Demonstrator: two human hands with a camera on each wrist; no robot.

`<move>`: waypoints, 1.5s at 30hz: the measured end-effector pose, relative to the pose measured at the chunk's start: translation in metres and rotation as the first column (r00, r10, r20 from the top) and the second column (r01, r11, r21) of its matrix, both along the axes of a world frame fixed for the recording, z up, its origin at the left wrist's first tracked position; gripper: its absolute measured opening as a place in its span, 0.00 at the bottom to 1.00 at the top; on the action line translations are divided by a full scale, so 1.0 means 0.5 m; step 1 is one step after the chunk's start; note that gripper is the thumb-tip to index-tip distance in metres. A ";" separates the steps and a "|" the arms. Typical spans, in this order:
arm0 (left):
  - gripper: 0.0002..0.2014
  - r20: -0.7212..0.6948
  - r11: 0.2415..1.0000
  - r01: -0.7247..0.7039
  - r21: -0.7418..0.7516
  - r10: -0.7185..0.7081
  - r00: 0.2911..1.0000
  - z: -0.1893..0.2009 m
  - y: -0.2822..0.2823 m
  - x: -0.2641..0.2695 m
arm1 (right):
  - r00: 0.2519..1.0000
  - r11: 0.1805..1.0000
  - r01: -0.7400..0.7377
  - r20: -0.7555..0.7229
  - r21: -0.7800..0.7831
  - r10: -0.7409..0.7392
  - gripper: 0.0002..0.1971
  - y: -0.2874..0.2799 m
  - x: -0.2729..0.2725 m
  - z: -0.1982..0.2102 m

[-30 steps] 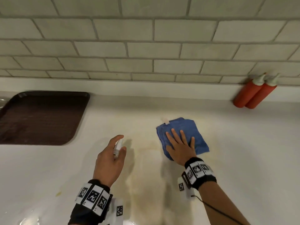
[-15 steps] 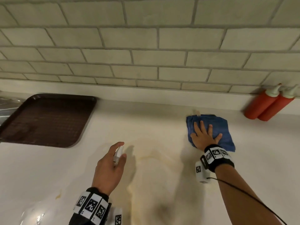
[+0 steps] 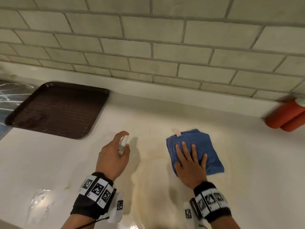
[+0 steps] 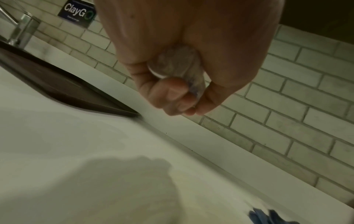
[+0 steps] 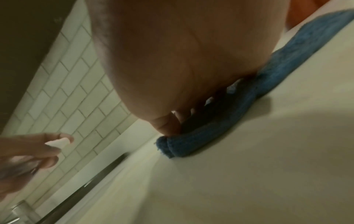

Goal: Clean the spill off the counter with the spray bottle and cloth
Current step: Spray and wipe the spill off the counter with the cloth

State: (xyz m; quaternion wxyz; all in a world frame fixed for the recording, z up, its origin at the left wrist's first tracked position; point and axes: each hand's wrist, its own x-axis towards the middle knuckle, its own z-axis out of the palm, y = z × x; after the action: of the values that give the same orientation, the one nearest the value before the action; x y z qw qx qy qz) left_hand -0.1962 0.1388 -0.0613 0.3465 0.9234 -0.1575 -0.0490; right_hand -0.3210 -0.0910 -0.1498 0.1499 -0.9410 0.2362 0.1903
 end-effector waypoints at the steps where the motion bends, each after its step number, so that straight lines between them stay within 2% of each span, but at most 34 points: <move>1: 0.17 -0.003 1.000 0.000 0.015 0.000 1.000 0.001 0.004 0.002 | 1.000 1.000 0.014 0.012 0.001 -0.014 0.41 0.010 -0.028 -0.004; 4: 0.16 -0.025 1.000 0.015 0.014 -0.015 1.000 0.002 0.023 0.003 | 0.996 0.997 0.082 0.046 -0.006 -0.081 0.38 0.021 -0.087 -0.005; 8: 0.17 -0.059 0.999 0.047 -0.002 -0.047 0.997 0.001 0.050 -0.001 | 0.994 0.994 0.103 -0.037 -0.020 -0.104 0.33 0.005 -0.069 -0.001; 15: 0.18 -0.097 0.995 0.070 -0.069 -0.076 0.992 -0.007 0.088 0.013 | 0.995 0.996 0.089 -0.038 0.019 -0.088 0.30 -0.044 0.142 0.018; 19: 0.20 -0.061 0.992 0.105 -0.069 -0.109 0.992 -0.006 0.118 0.045 | 0.998 0.999 0.019 -0.056 0.041 -0.016 0.29 -0.002 0.282 0.027; 22: 0.22 -0.024 0.992 0.099 -0.078 -0.101 0.995 -0.010 0.145 0.081 | 0.994 0.995 -0.093 -0.058 0.039 0.095 0.30 0.062 0.339 0.028; 26: 0.22 -0.016 0.990 0.102 -0.096 -0.104 0.994 -0.027 0.181 0.126 | 0.971 0.971 -0.239 -0.017 0.000 0.239 0.31 0.161 0.322 0.015; 30: 0.22 -0.024 0.984 0.153 -0.086 -0.156 0.988 -0.042 0.212 0.143 | 0.959 0.962 -0.268 0.087 -0.047 0.271 0.34 0.239 0.218 -0.001; 34: 0.22 -0.070 0.976 0.195 -0.103 -0.202 0.977 -0.058 0.250 0.147 | 0.982 0.985 -0.145 0.111 -0.090 0.154 0.31 0.272 0.084 -0.023; 38: 0.22 -0.080 0.964 0.233 -0.130 -0.245 0.966 -0.058 0.283 0.139 | 0.996 0.995 0.065 0.063 -0.080 -0.060 0.34 0.241 0.011 -0.008; 41: 0.22 -0.074 0.964 0.234 -0.128 -0.245 0.967 -0.058 0.301 0.137 | 0.990 0.988 0.134 -0.032 -0.080 -0.136 0.37 0.201 0.046 0.006; 45: 0.23 -0.092 0.958 0.256 -0.129 -0.268 0.959 -0.057 0.311 0.126 | 0.978 0.980 0.197 -0.066 -0.035 -0.199 0.31 0.174 0.169 0.016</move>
State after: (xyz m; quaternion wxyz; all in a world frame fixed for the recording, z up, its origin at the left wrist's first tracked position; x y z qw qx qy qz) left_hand -0.1330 0.2941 -0.0898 0.3982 0.8686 -0.2621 -0.1354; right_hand -0.2366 -0.0040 -0.1419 0.1465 -0.9077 0.3365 0.2037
